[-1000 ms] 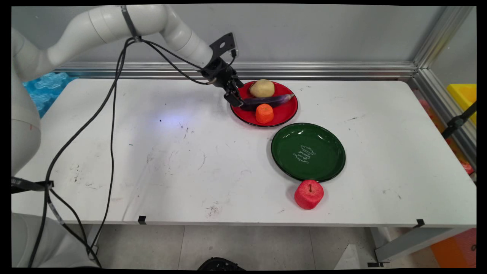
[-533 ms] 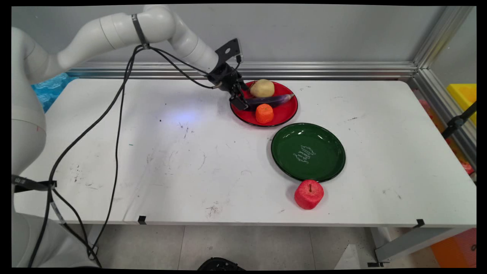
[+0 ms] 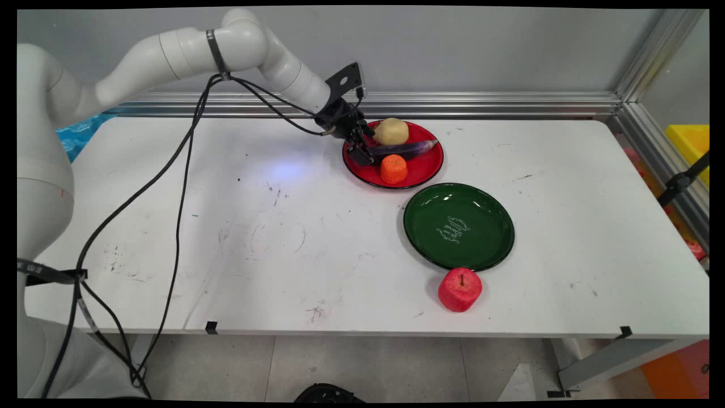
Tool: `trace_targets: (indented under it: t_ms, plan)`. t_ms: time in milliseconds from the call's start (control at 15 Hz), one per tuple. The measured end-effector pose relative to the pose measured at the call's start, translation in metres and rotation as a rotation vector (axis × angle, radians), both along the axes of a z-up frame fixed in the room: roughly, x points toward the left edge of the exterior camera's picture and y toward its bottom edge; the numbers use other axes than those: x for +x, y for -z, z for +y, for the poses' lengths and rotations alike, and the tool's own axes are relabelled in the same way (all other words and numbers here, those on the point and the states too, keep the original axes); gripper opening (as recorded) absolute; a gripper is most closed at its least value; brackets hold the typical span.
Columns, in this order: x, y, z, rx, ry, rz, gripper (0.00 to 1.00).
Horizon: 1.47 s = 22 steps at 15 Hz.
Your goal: Pick up the eggplant from the red plate, then place the picked object on the green plate
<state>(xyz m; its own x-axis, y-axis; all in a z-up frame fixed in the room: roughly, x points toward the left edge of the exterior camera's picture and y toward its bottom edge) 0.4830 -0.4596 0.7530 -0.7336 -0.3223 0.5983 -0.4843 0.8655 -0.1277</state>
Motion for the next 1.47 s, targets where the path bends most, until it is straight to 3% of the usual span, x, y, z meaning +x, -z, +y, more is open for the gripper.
trace_targets:
  t_ms: [267,333,1000,1467]
  plan:
    - [-0.003,0.005,-0.003,-0.004,0.005,0.01,1.0]
    - [-0.003,0.006,-0.003,-0.005,0.006,0.012,0.0]
    - [-0.005,0.006,-0.004,-0.002,0.015,0.023,0.0]
    - [-0.008,-0.023,-0.005,-0.011,-0.003,0.051,0.0]
